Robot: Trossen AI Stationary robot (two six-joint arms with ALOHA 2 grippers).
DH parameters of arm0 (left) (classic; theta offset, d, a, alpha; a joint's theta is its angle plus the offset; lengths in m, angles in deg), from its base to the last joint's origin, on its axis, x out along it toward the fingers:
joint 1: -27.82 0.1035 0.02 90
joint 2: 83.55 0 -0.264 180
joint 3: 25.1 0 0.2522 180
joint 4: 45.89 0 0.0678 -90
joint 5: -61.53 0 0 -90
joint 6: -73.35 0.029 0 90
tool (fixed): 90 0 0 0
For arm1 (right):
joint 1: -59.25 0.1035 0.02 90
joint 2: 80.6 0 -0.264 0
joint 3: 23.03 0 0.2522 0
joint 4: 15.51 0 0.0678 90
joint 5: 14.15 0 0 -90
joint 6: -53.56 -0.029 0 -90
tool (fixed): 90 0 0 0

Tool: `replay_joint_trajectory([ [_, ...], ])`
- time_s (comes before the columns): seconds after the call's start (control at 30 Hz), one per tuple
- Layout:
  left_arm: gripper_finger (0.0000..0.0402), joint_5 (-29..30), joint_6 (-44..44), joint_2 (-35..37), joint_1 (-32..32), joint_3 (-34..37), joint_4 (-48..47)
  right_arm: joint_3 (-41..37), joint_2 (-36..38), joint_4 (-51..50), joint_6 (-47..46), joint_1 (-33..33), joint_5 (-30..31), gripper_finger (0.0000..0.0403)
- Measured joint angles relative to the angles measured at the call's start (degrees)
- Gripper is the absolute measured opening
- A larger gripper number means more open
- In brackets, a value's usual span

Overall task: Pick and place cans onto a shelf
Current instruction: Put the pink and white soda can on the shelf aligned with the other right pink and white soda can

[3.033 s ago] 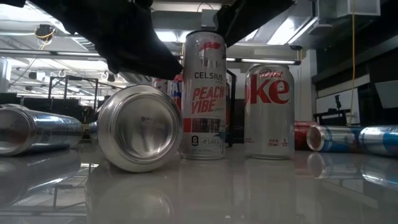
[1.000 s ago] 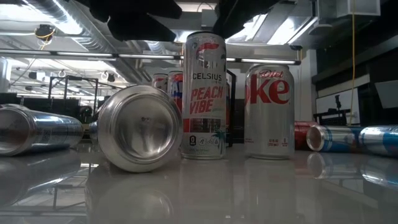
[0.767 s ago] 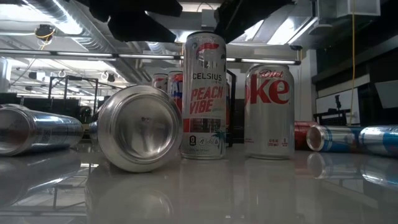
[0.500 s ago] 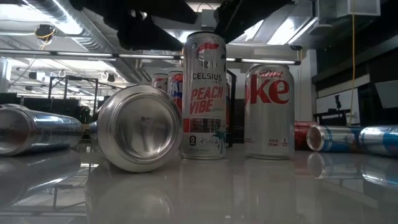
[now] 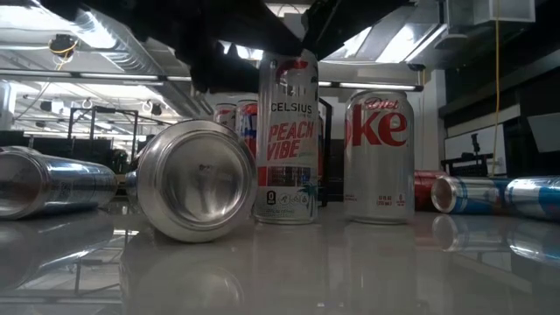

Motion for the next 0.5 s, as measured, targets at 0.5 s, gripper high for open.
replay_joint_trajectory([
  [0.5, 0.0389, 0.00, -0.47, -0.02, 0.92, 0.02, 0.41, 0.00, 0.04, 0.02, 0.02, -0.01, 0.04, 0.0390],
])
